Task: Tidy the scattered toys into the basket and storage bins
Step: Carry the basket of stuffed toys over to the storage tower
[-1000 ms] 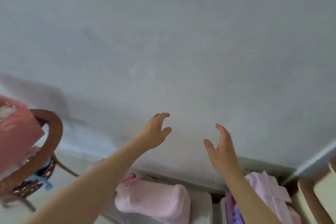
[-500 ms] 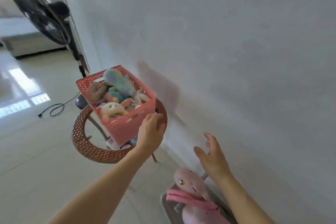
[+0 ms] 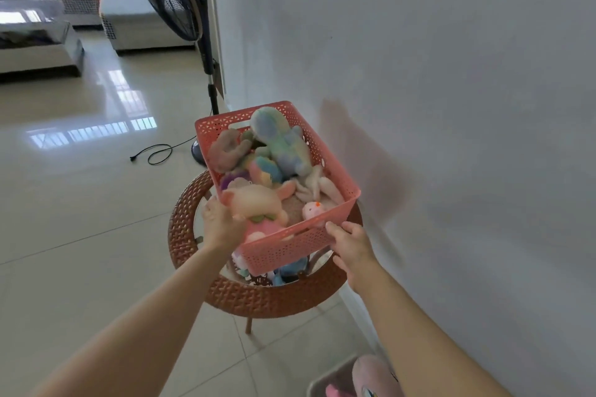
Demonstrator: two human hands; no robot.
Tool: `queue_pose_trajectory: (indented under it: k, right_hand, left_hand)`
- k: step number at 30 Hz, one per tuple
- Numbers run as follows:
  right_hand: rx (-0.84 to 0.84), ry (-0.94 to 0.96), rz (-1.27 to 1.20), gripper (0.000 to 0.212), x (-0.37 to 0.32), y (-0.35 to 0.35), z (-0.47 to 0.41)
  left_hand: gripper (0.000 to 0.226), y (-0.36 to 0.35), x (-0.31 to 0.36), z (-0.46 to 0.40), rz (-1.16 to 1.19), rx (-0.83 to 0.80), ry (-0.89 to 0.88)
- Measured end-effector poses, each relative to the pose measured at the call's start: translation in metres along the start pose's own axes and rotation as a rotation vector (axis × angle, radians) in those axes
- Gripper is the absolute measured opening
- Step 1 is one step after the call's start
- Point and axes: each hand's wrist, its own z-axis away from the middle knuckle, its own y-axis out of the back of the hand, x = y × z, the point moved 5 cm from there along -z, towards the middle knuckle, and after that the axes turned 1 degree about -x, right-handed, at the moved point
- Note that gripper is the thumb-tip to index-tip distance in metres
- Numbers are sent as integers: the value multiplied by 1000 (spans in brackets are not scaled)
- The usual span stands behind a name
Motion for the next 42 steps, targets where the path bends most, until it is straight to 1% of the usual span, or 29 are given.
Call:
queue_pose_trajectory:
  k: [2, 5, 7, 9, 11, 14, 16, 18, 20, 21, 24, 28, 33, 36, 39, 42]
  right_hand:
    - [-13, -31, -70, 45, 0, -18, -28]
    - [43, -96, -166, 52, 2, -31, -62]
    - [37, -159, -213, 46, 7, -35, -73]
    - [-20, -204, -273, 42, 13, -39, -81]
    - [-43, -214, -364, 44, 15, -40, -85]
    - [-5, -204, -468, 50, 13, -41, -87]
    - [21, -188, -517, 47, 19, -37, -86]
    - [44, -195, -559, 46, 32, -30, -80]
    - [68, -201, -608, 52, 51, -20, -72]
    - [78, -197, -638, 52, 58, -16, -65]
    - [97, -162, -721, 44, 66, -7, -40]
    - [114, -98, -707, 41, 60, 19, 8]
    - [230, -80, -691, 35, 74, 70, 69]
    - [312, -91, -708, 34, 101, 102, 111]
    - [398, -95, -780, 34, 135, 133, 167]
    - [466, -95, -786, 31, 172, 160, 216]
  left_hand:
    - [56, -3, -15, -16, 139, -68, 82]
    - [68, -13, -31, -30, 267, -209, 116]
    - [72, -20, -39, -35, 321, -236, 142]
    - [69, -26, -45, -42, 332, -227, 185]
    - [62, -30, -47, -45, 339, -253, 219]
    - [61, -31, -41, -43, 353, -300, 163]
    - [63, -29, -40, -39, 338, -309, 129]
    - [65, -30, -43, -29, 338, -332, 96]
    - [67, -30, -49, -14, 355, -344, 53]
    - [67, -29, -50, -3, 370, -333, 28]
    - [67, -21, -58, 24, 429, -315, -13]
    - [65, -15, -55, 63, 537, -398, -12]
    - [71, -25, -45, 127, 514, -478, -51]
    - [73, -36, -46, 173, 528, -566, -53]
    - [70, -44, -52, 228, 523, -650, -74]
    - [67, -53, -61, 277, 499, -734, -91]
